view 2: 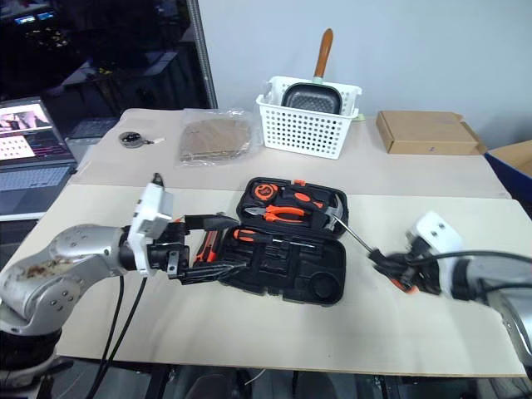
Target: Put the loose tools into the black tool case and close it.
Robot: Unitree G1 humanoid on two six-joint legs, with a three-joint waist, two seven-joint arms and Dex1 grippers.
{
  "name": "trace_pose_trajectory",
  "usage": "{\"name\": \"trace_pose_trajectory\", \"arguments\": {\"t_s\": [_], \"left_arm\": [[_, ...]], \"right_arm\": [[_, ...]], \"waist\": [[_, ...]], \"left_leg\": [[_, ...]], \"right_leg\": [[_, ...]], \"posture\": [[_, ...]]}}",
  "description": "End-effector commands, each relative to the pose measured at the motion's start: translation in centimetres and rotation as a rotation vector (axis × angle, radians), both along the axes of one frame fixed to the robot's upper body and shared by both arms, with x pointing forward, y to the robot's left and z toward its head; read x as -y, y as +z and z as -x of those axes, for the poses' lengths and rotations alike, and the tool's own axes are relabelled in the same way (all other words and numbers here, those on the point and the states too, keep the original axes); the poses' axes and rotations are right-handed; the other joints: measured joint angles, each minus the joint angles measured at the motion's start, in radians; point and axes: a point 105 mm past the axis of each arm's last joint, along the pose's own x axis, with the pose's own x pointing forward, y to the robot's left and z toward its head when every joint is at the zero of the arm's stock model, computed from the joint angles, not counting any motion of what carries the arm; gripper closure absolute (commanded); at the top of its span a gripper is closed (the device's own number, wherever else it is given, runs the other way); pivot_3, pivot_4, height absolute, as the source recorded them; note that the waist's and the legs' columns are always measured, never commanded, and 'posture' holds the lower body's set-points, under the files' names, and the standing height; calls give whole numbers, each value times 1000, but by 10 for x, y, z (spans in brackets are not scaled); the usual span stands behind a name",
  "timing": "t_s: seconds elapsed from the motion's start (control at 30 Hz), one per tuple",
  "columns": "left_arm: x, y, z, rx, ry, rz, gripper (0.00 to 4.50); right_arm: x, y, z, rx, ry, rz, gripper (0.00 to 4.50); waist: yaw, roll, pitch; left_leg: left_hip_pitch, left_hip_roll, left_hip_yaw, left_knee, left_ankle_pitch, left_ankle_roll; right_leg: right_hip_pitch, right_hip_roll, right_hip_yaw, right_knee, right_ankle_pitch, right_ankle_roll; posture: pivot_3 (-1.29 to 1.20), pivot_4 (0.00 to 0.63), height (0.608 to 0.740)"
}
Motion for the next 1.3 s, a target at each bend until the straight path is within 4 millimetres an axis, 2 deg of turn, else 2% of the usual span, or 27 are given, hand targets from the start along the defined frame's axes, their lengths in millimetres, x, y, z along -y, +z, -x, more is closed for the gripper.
{"name": "trace_pose_trajectory", "arguments": {"t_s": [0.03, 0.13, 0.27, 0.37, 0.53, 0.7, 1.0, 1.2, 1.3], "left_arm": [[-26, 3, 5, 22, 58, -3, 0], [-43, -3, 15, -13, 71, -33, 0], [-52, -4, 24, -33, 91, -44, 0], [-55, -4, 30, -24, 108, -55, 0], [-57, -5, 35, -13, 137, -69, 0], [-55, -4, 37, -5, 140, -72, 0], [-54, -4, 36, 6, 146, -80, 0], [-53, -4, 33, 9, 138, -80, 0], [-52, -4, 32, 12, 135, -79, 0]], "right_arm": [[-40, 4, -12, 24, 171, 14, 3704], [-70, 1, -30, 18, 277, 42, 3704], [-87, -24, -52, -20, 360, 168, 3704], [-95, -37, -52, -60, 447, 225, 3704], [-94, -49, -50, -103, 528, 316, 3705], [-90, -52, -58, -115, 529, 356, 3705], [-82, -52, -54, -186, 499, 354, 3705], [-86, -54, -50, -200, 500, 356, 3705], [-98, -52, -49, -192, 517, 321, 3705]], "waist": [[-1, -3, 2], [-12, -5, 5], [7, -3, 6], [18, -3, 6], [18, -3, 5], [18, -3, 5], [22, -3, 5], [19, -3, 5], [18, -3, 5]], "left_leg": [[0, 0, -1, 0, 0, 0], [2, 2, 1, 0, 0, -1], [0, 1, 1, 0, 1, -2], [-7, -1, 1, 0, 0, -2], [-13, 1, 1, 0, 0, -3], [-11, 1, 1, -1, 0, -3], [-4, 1, 1, -1, 1, -5], [-6, 2, 1, -2, 1, -5], [-6, 2, 1, -2, 1, -5]], "right_leg": [[0, 0, 0, 0, 0, -1], [-2, -1, 0, 0, 3, -5], [-4, -1, -1, 1, 3, -7], [-10, -3, -2, 0, 3, -6], [-17, -5, -2, 0, 4, -6], [-16, -5, -2, 2, 4, -9], [-9, -5, -3, 2, 6, -10], [-14, -4, -2, 2, 5, -11], [-13, -4, -2, 3, 5, -11]], "posture": [[0, 150, 740], [0, 150, 740], [0, 150, 740], [0, 150, 740], [0, 150, 740], [0, 150, 740], [0, 150, 740], [0, 150, 740], [0, 150, 740]]}}
